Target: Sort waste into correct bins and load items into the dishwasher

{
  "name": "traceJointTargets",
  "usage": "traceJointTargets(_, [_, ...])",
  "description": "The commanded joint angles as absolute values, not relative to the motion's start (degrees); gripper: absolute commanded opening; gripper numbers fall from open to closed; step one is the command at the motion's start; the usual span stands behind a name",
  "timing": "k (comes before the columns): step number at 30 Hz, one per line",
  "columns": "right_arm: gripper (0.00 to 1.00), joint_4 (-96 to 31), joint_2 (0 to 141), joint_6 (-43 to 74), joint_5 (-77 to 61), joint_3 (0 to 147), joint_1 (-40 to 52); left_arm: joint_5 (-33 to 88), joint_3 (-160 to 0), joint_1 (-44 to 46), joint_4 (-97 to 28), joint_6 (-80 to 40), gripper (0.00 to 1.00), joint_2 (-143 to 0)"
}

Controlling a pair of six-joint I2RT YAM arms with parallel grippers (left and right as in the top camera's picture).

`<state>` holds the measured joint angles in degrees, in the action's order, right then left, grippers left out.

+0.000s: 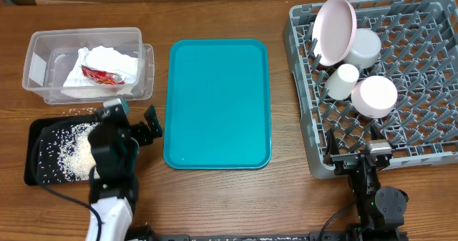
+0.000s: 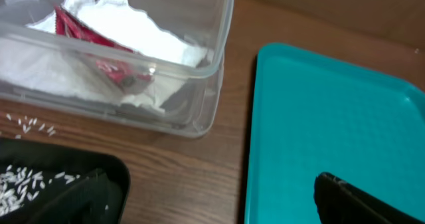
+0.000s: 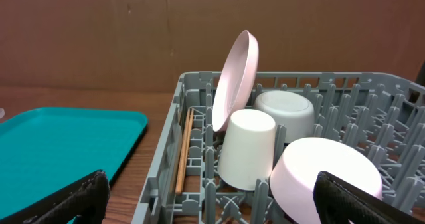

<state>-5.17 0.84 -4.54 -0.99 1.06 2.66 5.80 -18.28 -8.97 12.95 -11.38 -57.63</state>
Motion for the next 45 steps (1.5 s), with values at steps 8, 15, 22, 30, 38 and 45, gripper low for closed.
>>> traceJointTargets(8, [1.00, -4.84, 0.16, -4.54, -0.25, 0.47, 2.87, 5.50, -5.56, -8.58, 21.71, -8.49, 1.00, -48.42])
traceJointTargets(15, [1.00, -4.82, 0.16, -4.54, -0.25, 0.47, 2.87, 5.58, -0.19, -8.49, 20.80, -8.34, 1.00, -40.66])
traceJointTargets(22, [1.00, -4.84, 0.16, -4.54, -0.25, 0.47, 2.87, 5.52, -0.27, -8.16, 14.02, -7.64, 1.00, -32.05])
traceJointTargets(30, [1.00, -4.84, 0.16, -4.54, -0.25, 0.47, 2.87, 5.48, -0.27, -7.11, 3.90, -7.70, 1.00, -25.08])
traceJointTargets(38, [1.00, -4.84, 0.16, -4.54, -0.25, 0.47, 2.87, 4.08, -0.27, 1.26, -4.32, -7.68, 1.00, -14.33])
traceJointTargets(45, [1.00, -4.84, 0.16, -4.54, -0.25, 0.47, 2.87, 2.39, -0.27, 3.55, -4.40, -4.67, 1.00, -8.62])
